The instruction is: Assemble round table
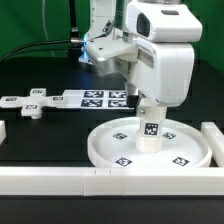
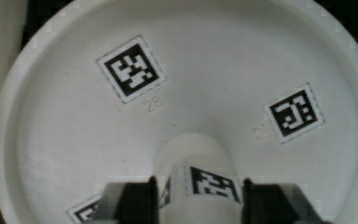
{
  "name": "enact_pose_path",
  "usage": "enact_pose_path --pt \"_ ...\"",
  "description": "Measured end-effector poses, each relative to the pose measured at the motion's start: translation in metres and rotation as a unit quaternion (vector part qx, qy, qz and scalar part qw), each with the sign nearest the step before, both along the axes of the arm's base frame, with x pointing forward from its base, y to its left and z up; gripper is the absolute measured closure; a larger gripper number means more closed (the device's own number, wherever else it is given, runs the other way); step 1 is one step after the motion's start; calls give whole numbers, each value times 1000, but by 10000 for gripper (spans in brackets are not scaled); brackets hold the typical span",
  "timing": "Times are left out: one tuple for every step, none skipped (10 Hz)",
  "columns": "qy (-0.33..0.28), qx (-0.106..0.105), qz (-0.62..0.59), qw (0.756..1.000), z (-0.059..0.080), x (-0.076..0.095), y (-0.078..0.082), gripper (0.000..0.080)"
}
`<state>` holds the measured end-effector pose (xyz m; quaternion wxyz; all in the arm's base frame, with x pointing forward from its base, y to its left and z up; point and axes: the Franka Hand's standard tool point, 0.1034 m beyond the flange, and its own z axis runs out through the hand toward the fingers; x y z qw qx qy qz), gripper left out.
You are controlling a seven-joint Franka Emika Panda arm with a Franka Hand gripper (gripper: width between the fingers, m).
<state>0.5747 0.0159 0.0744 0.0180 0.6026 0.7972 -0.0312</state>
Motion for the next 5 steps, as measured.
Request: enact_pose_path --pt "0 0 -1 1000 0 0 1 449" --pt "0 0 -2 1000 0 0 1 269" --pt "0 0 -3 1000 -1 0 1 187" --pt "0 1 -7 1000 -1 0 4 187" --pt "-1 3 -7 1000 -1 -1 10 157"
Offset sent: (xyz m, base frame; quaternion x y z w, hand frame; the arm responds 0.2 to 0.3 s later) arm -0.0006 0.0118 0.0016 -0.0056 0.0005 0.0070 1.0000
